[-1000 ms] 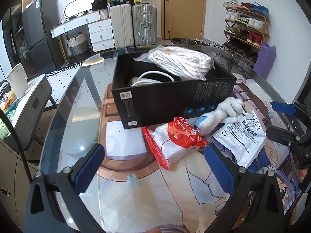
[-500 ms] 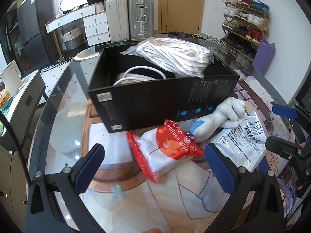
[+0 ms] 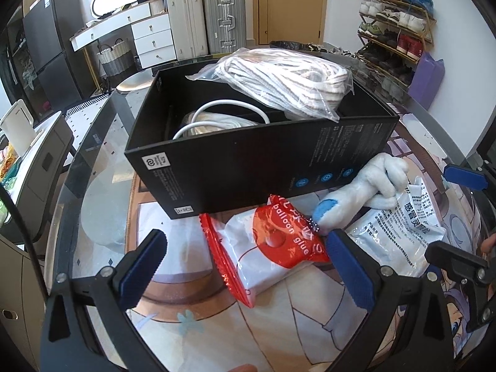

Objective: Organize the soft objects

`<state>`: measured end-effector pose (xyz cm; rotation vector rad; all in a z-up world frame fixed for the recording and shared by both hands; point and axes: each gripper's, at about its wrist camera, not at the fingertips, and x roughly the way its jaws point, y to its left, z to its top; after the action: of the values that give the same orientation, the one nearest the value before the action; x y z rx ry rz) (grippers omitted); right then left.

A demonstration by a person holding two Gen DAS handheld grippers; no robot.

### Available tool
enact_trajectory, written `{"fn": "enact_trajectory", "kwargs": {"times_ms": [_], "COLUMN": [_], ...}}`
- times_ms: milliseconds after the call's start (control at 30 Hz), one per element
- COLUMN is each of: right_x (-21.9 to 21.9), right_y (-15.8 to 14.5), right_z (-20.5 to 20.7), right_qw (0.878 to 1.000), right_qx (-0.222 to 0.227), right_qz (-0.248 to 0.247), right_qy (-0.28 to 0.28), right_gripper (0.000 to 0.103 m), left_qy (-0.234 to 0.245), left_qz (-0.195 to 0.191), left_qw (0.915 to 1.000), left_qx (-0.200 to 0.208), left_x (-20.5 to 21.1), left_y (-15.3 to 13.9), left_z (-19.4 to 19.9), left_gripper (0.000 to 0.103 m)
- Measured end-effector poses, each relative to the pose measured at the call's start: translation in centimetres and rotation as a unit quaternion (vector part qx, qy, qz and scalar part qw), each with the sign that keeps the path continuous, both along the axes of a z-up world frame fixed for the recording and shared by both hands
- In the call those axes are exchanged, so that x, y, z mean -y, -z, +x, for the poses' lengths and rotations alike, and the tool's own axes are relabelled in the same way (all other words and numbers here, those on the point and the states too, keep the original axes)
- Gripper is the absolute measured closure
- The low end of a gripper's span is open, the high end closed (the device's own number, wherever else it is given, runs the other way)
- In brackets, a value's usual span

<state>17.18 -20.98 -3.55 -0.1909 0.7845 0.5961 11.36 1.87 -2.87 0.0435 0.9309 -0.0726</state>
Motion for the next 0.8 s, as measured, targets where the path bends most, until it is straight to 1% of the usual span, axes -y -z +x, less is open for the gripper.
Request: {"fn": "enact_trajectory", "kwargs": {"times_ms": [100, 167, 233, 333, 467, 633, 800], "right_x": [-0.5, -0.9, -1.3, -1.9, -2.8, -4.0, -5.0], "right_y": [-0.1, -0.2, -0.2, -0.1, 0.3, 1.0, 1.5], "right_z": [-0.2, -0.4, -0.5, -0.6, -0.7, -0.7, -0.6], "right_qw": [1.000, 1.000, 1.000, 0.999, 0.998, 0.996, 0.994], "right_qx": [0.000, -0.001, -0.008, -0.011, -0.018, -0.031, -0.036], "right_qz": [0.000, 0.001, 0.001, 0.001, -0.003, -0.009, -0.016], "right_qy": [-0.012, -0.021, -0.030, -0.043, -0.062, -0.083, -0.098], "right_gripper": [0.005, 0.014, 0.021, 0.024, 0.032, 0.036, 0.036], "left_qy": [-0.001, -0.002, -0.003, -0.005, -0.009, -0.011, -0.006], "left_qz": [-0.005, -0.006, -0.008, -0.009, -0.019, -0.023, -0.026], "left_qw": [1.0000, 1.0000, 0.9999, 0.9998, 0.9996, 0.9995, 0.9995], "left_qx": [-0.003, -0.006, -0.011, -0.016, -0.020, -0.019, -0.017], "left_x": [-0.2, -0.4, -0.7, -1.0, -1.3, -1.7, -2.0], "left_y": [0.1, 0.2, 0.3, 0.5, 0.6, 0.6, 0.5], "left_z": [-0.1, -0.1, 0.0, 0.0, 0.1, 0.0, -0.2], "left_gripper": [0.000, 0.000, 0.000, 0.000, 0.000, 0.000, 0.000]}}
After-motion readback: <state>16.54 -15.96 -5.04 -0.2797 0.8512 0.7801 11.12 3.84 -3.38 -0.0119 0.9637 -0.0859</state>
